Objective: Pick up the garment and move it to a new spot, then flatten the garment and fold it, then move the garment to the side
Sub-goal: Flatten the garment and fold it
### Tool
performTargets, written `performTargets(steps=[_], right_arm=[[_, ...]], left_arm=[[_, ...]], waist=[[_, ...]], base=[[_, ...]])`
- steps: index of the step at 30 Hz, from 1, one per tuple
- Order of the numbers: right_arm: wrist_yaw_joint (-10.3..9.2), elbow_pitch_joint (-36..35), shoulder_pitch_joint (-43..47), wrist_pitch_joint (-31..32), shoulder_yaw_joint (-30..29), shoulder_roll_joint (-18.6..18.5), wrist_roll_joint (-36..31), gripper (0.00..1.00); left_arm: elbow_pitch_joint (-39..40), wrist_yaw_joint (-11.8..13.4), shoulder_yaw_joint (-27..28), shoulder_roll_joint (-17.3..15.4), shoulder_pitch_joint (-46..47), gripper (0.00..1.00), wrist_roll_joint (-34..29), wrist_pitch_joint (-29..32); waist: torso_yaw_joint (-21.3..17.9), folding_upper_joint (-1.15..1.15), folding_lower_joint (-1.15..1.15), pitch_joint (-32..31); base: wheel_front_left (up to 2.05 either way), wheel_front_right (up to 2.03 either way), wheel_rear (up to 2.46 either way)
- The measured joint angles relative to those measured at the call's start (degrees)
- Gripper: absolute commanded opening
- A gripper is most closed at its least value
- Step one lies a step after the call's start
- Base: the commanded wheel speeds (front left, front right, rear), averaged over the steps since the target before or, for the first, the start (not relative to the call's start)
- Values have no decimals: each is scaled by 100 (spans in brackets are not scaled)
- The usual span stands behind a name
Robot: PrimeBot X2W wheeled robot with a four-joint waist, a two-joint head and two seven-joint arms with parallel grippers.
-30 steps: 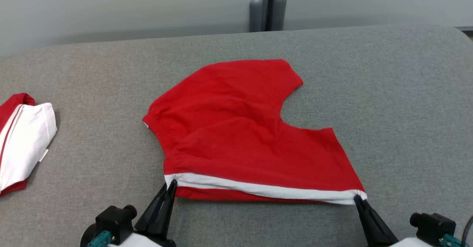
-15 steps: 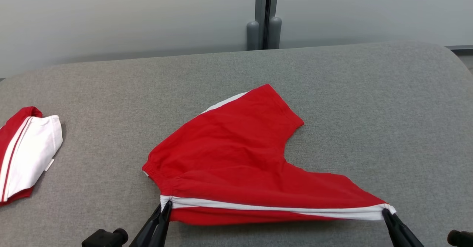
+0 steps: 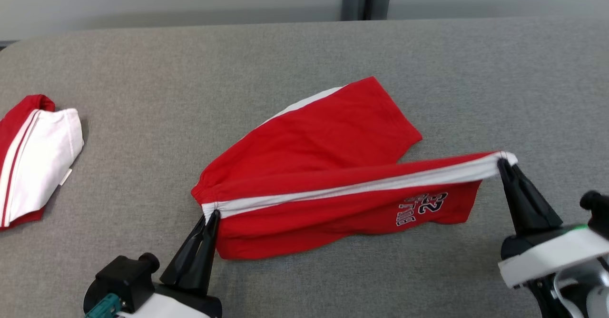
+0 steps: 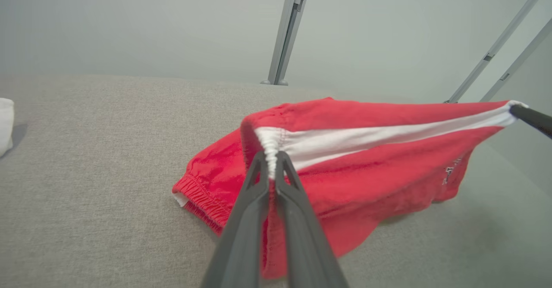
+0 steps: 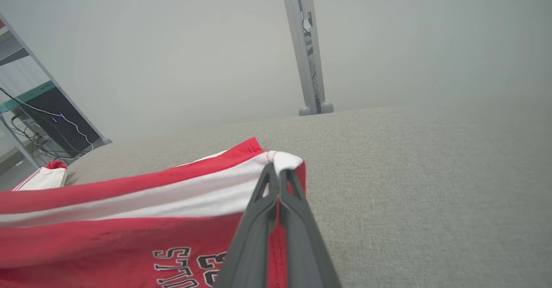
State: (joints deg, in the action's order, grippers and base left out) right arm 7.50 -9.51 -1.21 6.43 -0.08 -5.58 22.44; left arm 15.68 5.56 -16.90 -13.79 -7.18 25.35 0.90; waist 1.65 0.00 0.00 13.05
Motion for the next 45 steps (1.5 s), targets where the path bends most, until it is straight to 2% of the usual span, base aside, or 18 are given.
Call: performTargets(steps=[7, 11, 14, 22, 28, 29, 30, 31, 32, 40, 45], right_arm=[[-1, 887, -1739, -47, 603, -547, 34, 0], [-1, 1514, -2613, -193, 870, -748, 126, 0], [-1, 2042, -3158, -310, 1199, -832, 242, 0], [-2, 3384, -4052, -758, 1822, -970, 587, 0], [-2, 3986, -4358, -1026, 2241, -990, 894, 0], [-2, 3986, -4358, -1026, 2241, -990, 894, 39], [-2, 4014, -4378, -1136, 2313, -1000, 931, 91], [-2, 4056, -4404, -1176, 2379, -1000, 995, 100], [-2, 4109, -4418, -1241, 2458, -1004, 1038, 100], [-1, 4286, -4233, -1969, 2447, -1045, 998, 100], [-1, 3991, -3840, -2117, 1878, -910, 515, 100]], left_arm=[[-431, -194, -55, 266, 661, 0, 164, -296], [-766, -404, -105, 438, 1088, 0, 307, -453], [-1072, -461, -107, 572, 1385, 0, 367, -578], [-1864, -694, -269, 770, 1924, 0, 460, -825], [-2218, -745, -279, 840, 2083, 0, 493, -1038], [-2218, -745, -279, 840, 2083, 13, 493, -1038], [-2258, -745, -264, 850, 2086, 40, 505, -1079], [-2297, -744, -254, 864, 2090, 82, 519, -1113], [-2340, -743, -247, 864, 2091, 100, 523, -1136], [-2315, -625, -78, 821, 2014, 100, 422, -1424], [-1995, -439, 227, 673, 2004, 100, 120, -1541]], waist=[[356, 0, 0, 621], [633, 0, 0, 897], [815, 0, 0, 1080], [1142, 0, 0, 1393], [1149, 0, 0, 1480], [1149, 0, 0, 1480], [1135, 0, 0, 1478], [1122, 0, 0, 1471], [1109, 0, 0, 1457], [989, 0, 0, 1192], [859, 0, 0, 967]], base=[[0, 0, 0], [0, 0, 0], [0, 0, 0], [0, 0, 0], [0, 0, 0], [0, 0, 0], [0, 0, 0], [0, 0, 0], [0, 0, 0], [0, 0, 0], [0, 0, 0]])
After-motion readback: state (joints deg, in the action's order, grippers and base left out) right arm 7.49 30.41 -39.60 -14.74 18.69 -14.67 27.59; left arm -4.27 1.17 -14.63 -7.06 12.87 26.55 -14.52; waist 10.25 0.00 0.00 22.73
